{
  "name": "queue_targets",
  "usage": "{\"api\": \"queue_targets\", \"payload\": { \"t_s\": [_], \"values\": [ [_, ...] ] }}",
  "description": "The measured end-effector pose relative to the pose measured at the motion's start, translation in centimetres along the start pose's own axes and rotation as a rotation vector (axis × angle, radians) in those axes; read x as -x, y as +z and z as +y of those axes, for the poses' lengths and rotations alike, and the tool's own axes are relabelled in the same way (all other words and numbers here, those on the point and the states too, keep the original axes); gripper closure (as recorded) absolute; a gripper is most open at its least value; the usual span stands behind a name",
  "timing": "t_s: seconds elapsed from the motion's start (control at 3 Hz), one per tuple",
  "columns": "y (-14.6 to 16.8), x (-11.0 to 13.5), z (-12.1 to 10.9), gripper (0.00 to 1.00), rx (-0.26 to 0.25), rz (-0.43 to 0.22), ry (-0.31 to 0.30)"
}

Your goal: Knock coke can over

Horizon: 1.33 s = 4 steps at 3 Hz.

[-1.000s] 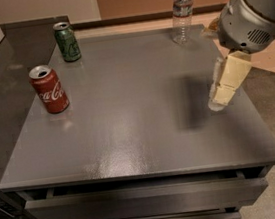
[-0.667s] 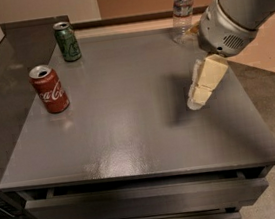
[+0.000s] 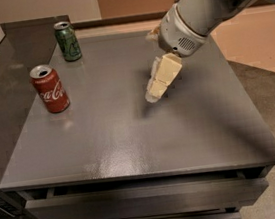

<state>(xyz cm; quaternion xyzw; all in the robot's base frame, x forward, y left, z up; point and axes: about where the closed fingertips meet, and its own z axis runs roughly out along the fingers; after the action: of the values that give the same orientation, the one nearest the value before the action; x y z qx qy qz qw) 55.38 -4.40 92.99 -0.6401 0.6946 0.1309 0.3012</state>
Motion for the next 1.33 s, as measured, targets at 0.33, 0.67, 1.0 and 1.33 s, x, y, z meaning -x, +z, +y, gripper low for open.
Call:
{"api": "queue_targets", "payload": {
  "t_s": [0.33,0.67,1.0,1.33],
  "values": [
    [3.3,2.8,-1.2,0.00,0.035,-0.063,-0.007],
    [6.9,5.6,-1.8,0.00,0.085,-0.120,-0.021],
    [10.3,8.0,-1.7,0.00,0.141,-0.172,-0.030],
    [12.6,10.2,-1.2,0.00,0.184,-0.224,-0.033]
  ]
}}
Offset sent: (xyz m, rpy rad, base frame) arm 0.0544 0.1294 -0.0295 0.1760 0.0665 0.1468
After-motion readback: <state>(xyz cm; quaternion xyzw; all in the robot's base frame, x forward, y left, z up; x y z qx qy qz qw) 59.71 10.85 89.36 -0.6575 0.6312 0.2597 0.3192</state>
